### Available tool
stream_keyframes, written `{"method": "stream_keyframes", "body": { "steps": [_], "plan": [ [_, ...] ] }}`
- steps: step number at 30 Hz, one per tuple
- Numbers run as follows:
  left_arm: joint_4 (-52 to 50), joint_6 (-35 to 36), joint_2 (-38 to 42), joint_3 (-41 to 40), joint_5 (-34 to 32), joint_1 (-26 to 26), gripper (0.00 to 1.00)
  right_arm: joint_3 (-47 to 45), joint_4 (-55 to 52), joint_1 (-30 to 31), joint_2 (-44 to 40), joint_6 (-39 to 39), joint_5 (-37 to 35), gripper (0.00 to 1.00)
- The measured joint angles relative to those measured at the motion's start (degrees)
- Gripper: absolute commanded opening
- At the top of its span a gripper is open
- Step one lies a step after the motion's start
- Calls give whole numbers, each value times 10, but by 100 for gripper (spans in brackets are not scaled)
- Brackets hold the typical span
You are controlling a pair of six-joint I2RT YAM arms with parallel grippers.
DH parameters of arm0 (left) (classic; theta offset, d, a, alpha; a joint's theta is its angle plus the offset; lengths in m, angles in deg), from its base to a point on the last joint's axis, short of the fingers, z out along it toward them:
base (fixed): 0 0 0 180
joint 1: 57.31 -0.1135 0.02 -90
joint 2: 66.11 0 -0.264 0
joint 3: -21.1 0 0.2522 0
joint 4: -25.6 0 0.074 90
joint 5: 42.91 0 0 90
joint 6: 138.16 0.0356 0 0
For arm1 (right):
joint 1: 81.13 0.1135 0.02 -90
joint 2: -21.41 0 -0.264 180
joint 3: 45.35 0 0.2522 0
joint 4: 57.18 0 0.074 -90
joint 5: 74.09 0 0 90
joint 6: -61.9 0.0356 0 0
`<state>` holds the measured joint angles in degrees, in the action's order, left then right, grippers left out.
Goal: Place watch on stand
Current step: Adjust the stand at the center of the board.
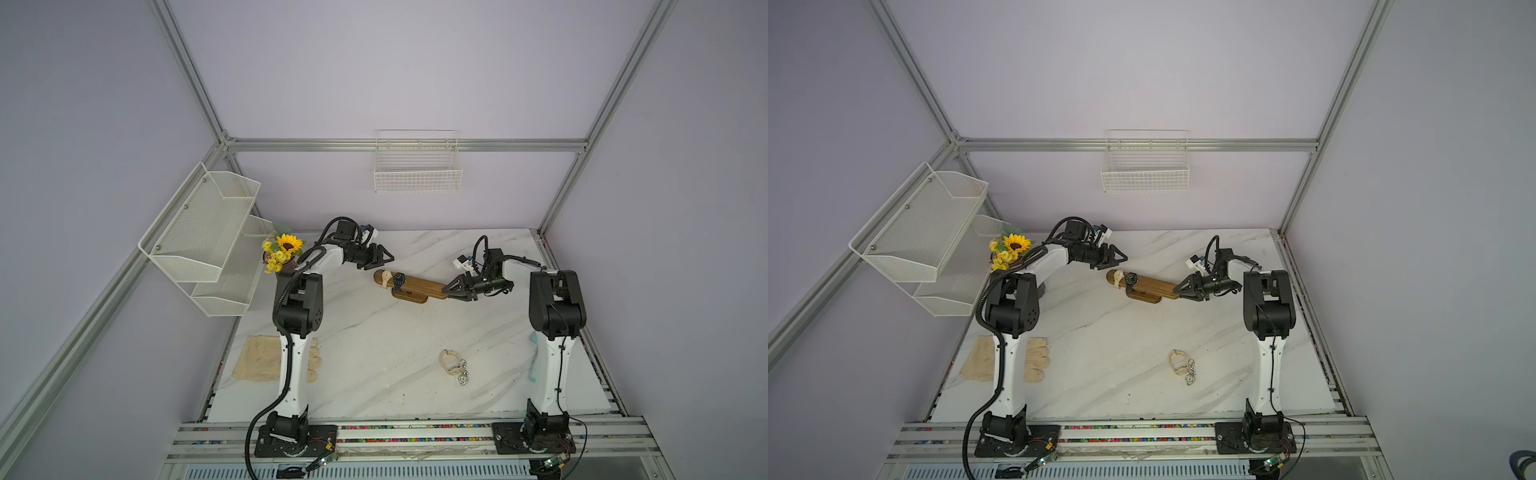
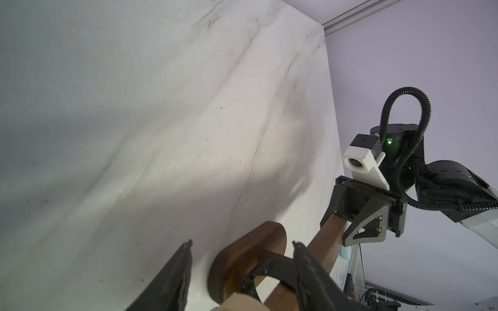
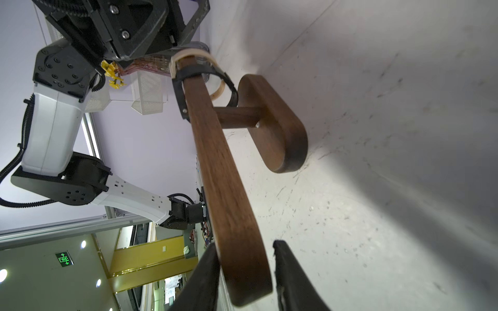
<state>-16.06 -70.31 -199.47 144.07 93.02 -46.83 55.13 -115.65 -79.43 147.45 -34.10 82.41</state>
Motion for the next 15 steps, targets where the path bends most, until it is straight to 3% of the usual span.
{"method": "stream_keyframes", "body": {
  "steps": [9, 15],
  "plan": [
    [0, 0, 0, -2, -2, -3, 59, -16, 15, -9, -2, 23, -42, 48],
    [0, 0, 19, -27, -10, -10, 58, -50, 42, -13, -31, 50, -60, 44]
  ]
}}
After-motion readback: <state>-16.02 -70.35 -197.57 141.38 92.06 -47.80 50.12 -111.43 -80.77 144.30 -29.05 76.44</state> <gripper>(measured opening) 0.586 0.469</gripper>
